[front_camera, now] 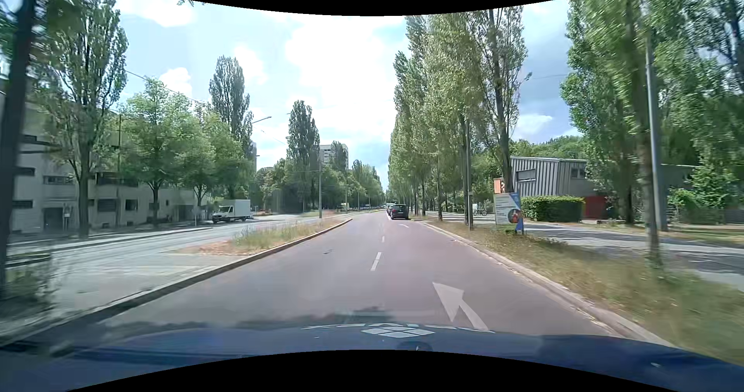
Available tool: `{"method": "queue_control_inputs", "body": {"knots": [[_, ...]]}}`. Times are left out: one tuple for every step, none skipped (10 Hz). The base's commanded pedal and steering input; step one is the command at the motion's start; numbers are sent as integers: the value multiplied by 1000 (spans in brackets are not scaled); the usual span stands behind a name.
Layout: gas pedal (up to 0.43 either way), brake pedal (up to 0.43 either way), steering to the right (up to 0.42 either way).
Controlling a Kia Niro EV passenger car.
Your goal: Follow the waypoints while adhering to traffic rules and regulations
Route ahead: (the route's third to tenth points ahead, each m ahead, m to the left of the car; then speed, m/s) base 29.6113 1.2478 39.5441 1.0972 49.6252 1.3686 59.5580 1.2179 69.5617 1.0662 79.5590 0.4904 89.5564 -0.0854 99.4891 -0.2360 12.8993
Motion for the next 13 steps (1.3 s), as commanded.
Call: {"method": "queue_control_inputs", "body": {"knots": [[177,0,-19],[169,0,-18],[169,0,-18],[169,0,-17],[169,0,-14],[169,0,-12],[169,0,-11],[169,0,-9],[157,0,-5],[157,0,-4],[157,0,-4],[157,0,-4],[157,0,-4]]}}
